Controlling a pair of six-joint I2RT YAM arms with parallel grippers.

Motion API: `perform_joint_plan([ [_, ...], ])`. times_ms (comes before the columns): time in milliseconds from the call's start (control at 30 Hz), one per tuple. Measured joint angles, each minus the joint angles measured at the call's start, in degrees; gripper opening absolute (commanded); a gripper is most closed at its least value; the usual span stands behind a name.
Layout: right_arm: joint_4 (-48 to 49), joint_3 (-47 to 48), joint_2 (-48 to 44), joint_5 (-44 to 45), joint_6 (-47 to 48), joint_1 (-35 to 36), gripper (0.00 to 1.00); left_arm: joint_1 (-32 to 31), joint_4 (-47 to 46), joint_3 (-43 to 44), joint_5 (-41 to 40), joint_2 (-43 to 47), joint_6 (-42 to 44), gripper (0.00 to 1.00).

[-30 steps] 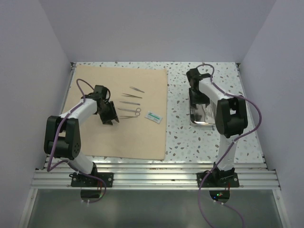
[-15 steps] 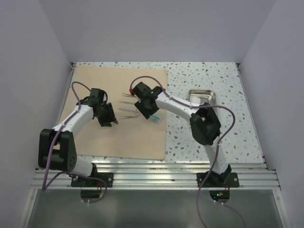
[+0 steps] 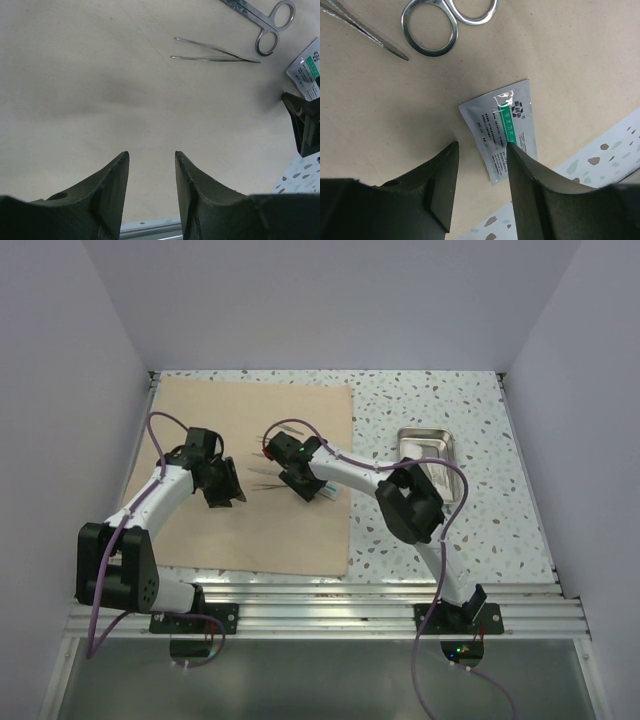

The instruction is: Prepare the surgical pack

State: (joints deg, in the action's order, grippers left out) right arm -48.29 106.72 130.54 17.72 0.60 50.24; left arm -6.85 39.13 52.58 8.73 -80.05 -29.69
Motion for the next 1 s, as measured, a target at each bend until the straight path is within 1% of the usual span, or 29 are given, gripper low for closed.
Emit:
perform_joint_plan([
  [100, -0.09, 0.33, 0.37, 1.49, 0.13, 0.09, 0.42, 0.00, -0.02, -0.02, 0.02, 0.00, 0.44, 0.46],
  [267, -0.15, 0.33, 0.90, 4.87, 0.57, 0.02, 0.31, 0.00, -0.04, -0.11, 0.02, 0.00, 0.85, 0.46],
  [300, -0.13, 0.33, 1.03, 5.49, 0.59, 0.02, 0.26, 0.00, -0.04, -0.11, 0.04, 0.00, 0.87, 0.46],
  [367, -0.13, 0.33, 1.20, 6.05, 0.94, 0.02, 0.22, 0.00, -0.09, -0.17, 0.04, 0.00, 1.03, 0.46],
  [400, -0.13, 0.33, 1.25, 6.29, 0.98, 0.02, 0.17, 0.02, -0.11, -0.26, 0.04, 0.00, 1.07, 0.46],
  [500, -0.17, 0.48, 1.36, 6.88, 1.40, 0.02, 0.06, 0.09, -0.15, -0.55, 0.04, -0.11, 1.44, 0.46],
  [567, -0.17, 0.57, 1.36, 6.88, 1.53, 0.00, 0.01, 0.11, -0.17, -0.79, 0.04, -0.13, 1.66, 0.46],
  [833, -1.05, 1.33, 1.38, 6.91, 0.92, 0.00, 0.00, 0.42, -0.24, -0.90, 0.07, -0.33, 1.88, 0.46],
  [1000, -3.17, 3.13, 0.48, 6.88, -1.33, -0.52, 0.00, 0.46, -0.35, -0.90, 0.22, -1.03, 1.86, 0.46],
])
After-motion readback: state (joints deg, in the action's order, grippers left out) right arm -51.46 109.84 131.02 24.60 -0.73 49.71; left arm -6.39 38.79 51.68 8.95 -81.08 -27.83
